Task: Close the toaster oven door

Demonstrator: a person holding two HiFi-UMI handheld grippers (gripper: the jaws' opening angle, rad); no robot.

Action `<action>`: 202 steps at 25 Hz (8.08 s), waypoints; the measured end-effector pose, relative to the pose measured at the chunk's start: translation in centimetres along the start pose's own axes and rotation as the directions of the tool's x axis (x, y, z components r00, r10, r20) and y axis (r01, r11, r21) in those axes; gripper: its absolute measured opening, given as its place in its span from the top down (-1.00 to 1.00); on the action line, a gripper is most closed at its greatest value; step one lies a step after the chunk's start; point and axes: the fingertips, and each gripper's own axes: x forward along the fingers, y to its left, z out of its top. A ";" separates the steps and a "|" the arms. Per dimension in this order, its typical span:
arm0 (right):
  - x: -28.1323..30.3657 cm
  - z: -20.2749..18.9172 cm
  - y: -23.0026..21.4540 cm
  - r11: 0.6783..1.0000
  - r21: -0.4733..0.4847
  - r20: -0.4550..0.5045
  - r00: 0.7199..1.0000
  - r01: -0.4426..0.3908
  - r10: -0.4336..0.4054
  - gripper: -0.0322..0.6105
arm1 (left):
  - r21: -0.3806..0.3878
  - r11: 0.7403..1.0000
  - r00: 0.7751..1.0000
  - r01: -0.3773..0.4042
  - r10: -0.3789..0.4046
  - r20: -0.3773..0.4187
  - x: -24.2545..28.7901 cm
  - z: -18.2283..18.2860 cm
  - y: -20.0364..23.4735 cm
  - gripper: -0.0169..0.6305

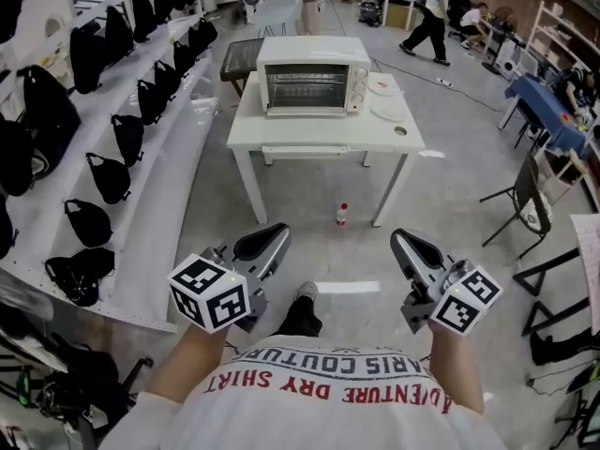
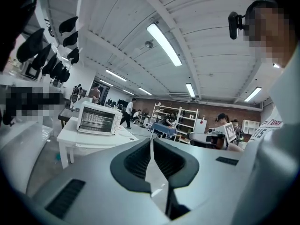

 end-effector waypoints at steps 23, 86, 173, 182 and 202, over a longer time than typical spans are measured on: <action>24.0 0.5 -22.9 0.989 0.068 -0.090 0.988 0.129 -0.123 0.82 | -0.035 0.996 0.991 -0.077 0.072 -0.115 17.5 3.7 28.8 0.82; 34.4 -24.3 -42.0 0.966 -0.076 -0.634 0.736 0.246 -0.237 0.22 | 0.067 0.977 0.833 -0.200 0.206 -0.513 28.1 -16.9 48.1 0.40; 41.2 -0.7 -41.5 0.959 0.252 -0.200 0.977 0.130 -0.080 0.47 | -0.293 0.936 0.969 -0.195 0.138 -0.205 32.2 6.7 48.2 0.51; 42.4 0.5 -42.5 0.944 0.304 -0.218 0.974 0.127 -0.061 0.47 | -0.354 0.919 0.973 -0.172 0.104 -0.204 33.2 8.1 49.1 0.48; 43.4 1.5 -43.2 0.930 0.343 -0.275 0.961 0.131 -0.034 0.45 | -0.388 0.912 0.955 -0.136 0.016 -0.298 34.0 9.1 49.7 0.43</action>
